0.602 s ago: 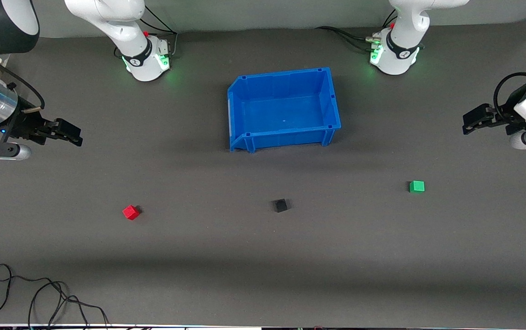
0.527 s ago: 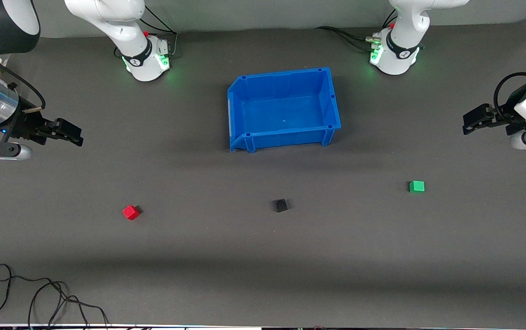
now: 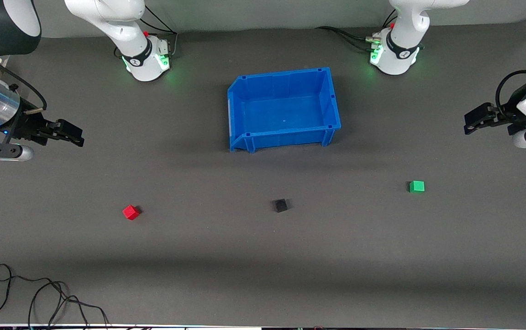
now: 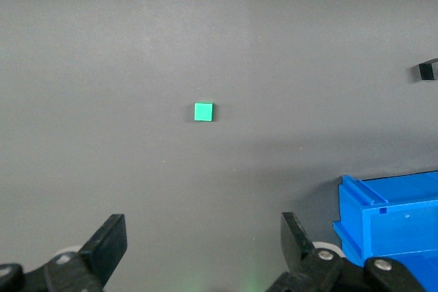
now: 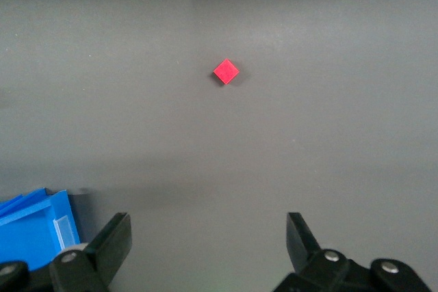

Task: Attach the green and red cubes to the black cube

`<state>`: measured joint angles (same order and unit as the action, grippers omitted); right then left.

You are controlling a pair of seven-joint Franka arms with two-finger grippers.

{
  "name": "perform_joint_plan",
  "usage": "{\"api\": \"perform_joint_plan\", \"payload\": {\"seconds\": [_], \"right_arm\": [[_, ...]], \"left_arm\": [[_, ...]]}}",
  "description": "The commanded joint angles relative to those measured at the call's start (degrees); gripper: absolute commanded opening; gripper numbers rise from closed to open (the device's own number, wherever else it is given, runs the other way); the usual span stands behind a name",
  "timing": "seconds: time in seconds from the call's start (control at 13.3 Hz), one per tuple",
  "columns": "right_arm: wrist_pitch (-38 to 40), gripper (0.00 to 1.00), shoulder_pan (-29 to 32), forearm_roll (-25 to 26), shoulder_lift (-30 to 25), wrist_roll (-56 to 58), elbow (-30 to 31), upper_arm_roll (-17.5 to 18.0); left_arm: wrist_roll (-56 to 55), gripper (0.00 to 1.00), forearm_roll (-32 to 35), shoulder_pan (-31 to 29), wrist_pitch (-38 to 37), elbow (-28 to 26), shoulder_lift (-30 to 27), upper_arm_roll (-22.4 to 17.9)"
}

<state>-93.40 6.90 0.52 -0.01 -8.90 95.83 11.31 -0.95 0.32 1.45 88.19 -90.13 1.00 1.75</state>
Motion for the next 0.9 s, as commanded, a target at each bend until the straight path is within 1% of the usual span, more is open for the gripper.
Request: {"api": "perform_joint_plan", "payload": {"seconds": [0.0,0.08,0.15,0.3,0.45,0.6,0.83], "right_arm": [[0.4,1.0,-0.5,0.1,0.6,-0.8,-1.4,-0.3],[0.4,1.0,-0.5,0.1,0.6,-0.8,-1.4,-0.3],[0.4,1.0,-0.5,0.1,0.6,-0.8,-1.4,-0.3],[0.4,1.0,-0.5,0.1,0.6,-0.8,-1.4,-0.3],[0.4,1.0,-0.5,0.1,0.6,-0.7,-1.4,-0.3],[0.4,1.0,-0.5,0.1,0.6,-0.8,-1.4,-0.3],[0.3,1.0,-0.2,0.0,0.7,-0.9,-1.4,-0.5]], "left_arm": [[-0.1,1.0,0.0,0.4,-1.0,0.8,0.5,-0.3],[-0.7,1.0,-0.5,-0.1,-1.1,0.8,0.7,-0.3],[-5.1,1.0,-2.2,-0.4,-2.0,0.8,0.7,-0.7],[-21.2,1.0,-7.0,-1.7,-3.6,0.9,0.7,-1.6],[-32.1,1.0,-10.2,-4.4,-4.1,0.5,0.6,-1.7],[-45.4,1.0,-14.8,-7.8,-4.4,-0.1,0.8,-1.7],[-58.5,1.0,-16.4,-10.3,-3.0,-2.8,1.5,-1.8]]}}
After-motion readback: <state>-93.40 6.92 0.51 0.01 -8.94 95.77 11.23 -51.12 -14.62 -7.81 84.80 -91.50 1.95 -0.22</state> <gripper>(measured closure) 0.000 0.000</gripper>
